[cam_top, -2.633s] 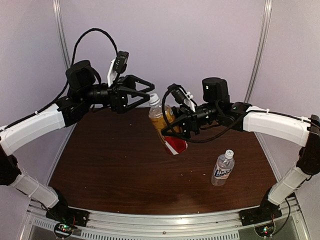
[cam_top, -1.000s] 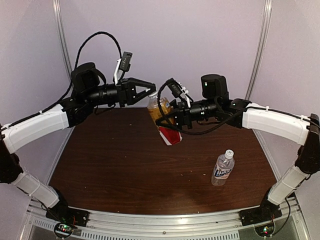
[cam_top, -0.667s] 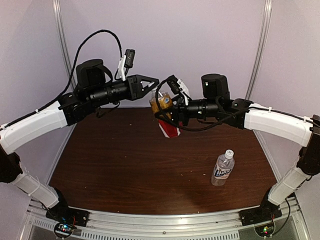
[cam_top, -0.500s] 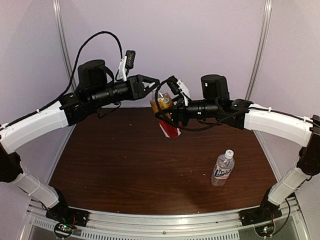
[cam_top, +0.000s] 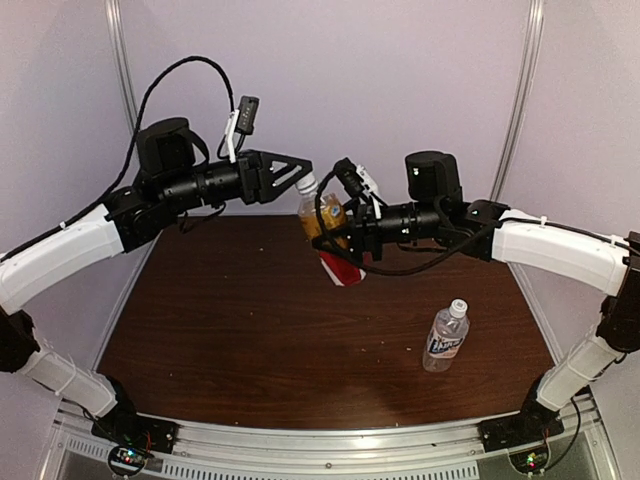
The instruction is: Unscrew the bottle caps
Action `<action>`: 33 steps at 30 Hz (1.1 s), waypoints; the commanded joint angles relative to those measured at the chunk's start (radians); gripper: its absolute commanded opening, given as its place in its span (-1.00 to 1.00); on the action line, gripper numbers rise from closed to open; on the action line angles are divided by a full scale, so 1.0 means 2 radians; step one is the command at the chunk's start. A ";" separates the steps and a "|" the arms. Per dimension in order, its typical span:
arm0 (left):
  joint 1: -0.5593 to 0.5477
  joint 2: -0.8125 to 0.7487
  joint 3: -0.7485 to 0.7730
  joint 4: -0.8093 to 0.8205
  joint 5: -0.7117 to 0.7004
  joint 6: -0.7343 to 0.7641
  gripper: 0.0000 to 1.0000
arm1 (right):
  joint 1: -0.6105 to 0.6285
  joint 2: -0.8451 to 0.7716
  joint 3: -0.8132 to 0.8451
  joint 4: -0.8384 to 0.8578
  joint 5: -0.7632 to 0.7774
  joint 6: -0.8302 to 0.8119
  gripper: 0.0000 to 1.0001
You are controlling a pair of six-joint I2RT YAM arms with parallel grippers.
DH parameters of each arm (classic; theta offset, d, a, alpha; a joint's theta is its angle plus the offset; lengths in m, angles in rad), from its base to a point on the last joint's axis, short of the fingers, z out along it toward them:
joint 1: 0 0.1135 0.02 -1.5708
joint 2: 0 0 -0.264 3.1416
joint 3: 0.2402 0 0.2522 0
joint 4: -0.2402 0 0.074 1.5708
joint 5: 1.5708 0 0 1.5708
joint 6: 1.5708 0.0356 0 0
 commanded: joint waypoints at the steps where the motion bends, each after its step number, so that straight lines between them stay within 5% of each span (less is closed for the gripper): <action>1: 0.013 -0.026 -0.005 0.027 0.069 0.050 0.59 | 0.000 -0.015 0.000 -0.004 -0.071 -0.011 0.26; 14: 0.036 0.000 -0.001 0.074 0.284 0.082 0.64 | 0.000 0.007 0.025 -0.016 -0.217 0.001 0.26; 21: 0.036 0.022 -0.007 0.128 0.323 0.059 0.61 | 0.000 0.021 0.028 0.004 -0.254 0.028 0.26; 33: 0.034 0.045 -0.021 0.175 0.361 0.024 0.25 | 0.000 0.032 0.029 0.032 -0.266 0.049 0.26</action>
